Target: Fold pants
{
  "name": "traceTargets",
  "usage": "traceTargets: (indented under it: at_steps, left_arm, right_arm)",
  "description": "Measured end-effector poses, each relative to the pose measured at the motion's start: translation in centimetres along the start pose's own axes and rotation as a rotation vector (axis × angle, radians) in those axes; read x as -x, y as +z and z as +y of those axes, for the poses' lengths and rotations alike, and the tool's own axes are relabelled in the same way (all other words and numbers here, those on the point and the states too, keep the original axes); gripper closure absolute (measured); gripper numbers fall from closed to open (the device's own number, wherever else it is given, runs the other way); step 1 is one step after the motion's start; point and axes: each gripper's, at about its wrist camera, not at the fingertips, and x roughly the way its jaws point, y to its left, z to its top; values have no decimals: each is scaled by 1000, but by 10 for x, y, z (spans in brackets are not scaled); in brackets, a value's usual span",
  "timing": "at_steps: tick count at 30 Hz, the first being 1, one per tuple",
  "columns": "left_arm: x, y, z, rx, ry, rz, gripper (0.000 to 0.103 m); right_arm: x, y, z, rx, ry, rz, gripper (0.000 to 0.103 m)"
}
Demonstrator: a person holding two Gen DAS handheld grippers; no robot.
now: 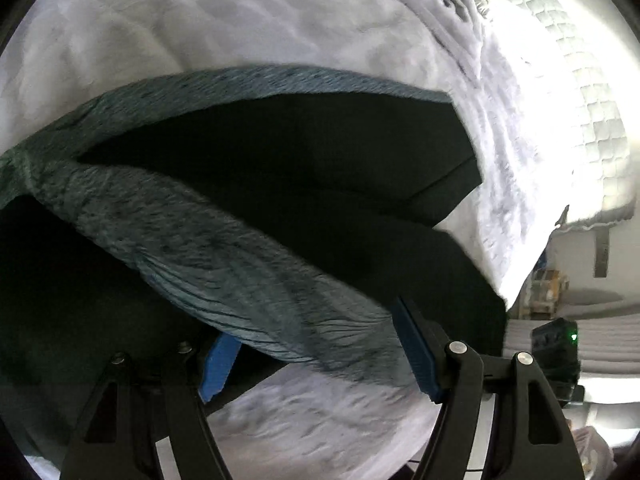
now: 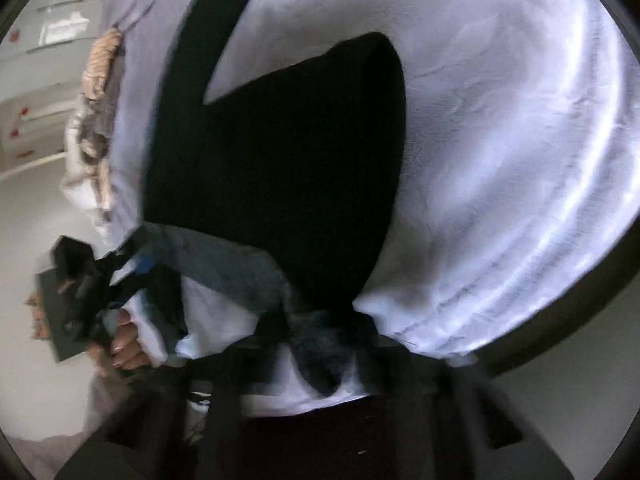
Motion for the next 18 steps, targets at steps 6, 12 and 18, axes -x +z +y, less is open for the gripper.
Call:
traceTargets:
  at_steps: [6,12,18]
  left_arm:
    - [15,37,-12,46,-13,-104,30]
    - [16,100,-8,132,94,-205,30]
    - [40,113,-7,77,194,-278,30]
  right_arm:
    - [49,53,41,66,256,-96,86]
    - [62,159,92,113,290,-196,76]
    - [55,199,121,177,41,-261,24]
